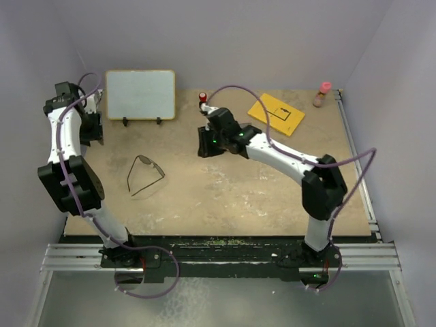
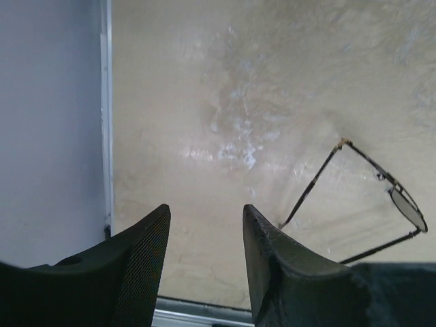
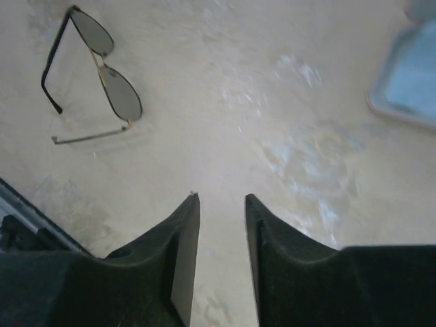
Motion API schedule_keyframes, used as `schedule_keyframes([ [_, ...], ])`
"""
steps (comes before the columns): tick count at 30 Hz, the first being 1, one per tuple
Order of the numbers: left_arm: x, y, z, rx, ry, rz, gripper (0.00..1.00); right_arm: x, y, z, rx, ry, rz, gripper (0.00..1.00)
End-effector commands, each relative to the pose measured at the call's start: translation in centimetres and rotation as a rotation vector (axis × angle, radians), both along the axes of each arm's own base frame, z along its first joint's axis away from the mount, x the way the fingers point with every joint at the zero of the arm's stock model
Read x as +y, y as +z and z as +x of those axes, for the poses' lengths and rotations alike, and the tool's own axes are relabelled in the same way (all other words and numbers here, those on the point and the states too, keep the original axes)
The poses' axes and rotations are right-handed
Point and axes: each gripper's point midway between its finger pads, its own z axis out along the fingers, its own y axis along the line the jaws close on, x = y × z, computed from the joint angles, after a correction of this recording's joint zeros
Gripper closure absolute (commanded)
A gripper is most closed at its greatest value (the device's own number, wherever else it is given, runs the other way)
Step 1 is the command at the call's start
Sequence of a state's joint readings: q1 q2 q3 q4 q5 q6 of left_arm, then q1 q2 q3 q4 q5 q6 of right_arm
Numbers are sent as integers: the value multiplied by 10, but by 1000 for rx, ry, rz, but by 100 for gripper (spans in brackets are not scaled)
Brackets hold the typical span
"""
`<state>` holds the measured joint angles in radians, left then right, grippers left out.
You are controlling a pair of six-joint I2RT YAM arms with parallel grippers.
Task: Organize the sunglasses
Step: Pick up the sunglasses from the center of the board.
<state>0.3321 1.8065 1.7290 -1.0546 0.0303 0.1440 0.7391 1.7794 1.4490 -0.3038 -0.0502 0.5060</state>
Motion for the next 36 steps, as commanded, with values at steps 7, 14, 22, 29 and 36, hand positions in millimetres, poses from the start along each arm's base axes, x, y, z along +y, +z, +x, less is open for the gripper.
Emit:
schedule_keyframes([
  [7,-34,-42,-46,101,-87,-134,50,119,-1,19,-16,240,50,63],
  [14,-42,-63,-47,102,-48,-196,50,157,11,33,-35,301,86,60],
  [22,-47,-85,-42,136,5,-257,50,187,-9,30,-4,358,148,53],
  [29,-55,-95,-38,129,42,-312,50,204,-25,21,-29,397,134,51],
  [36,-52,-100,-33,149,43,-313,50,215,-37,23,-33,409,150,50],
])
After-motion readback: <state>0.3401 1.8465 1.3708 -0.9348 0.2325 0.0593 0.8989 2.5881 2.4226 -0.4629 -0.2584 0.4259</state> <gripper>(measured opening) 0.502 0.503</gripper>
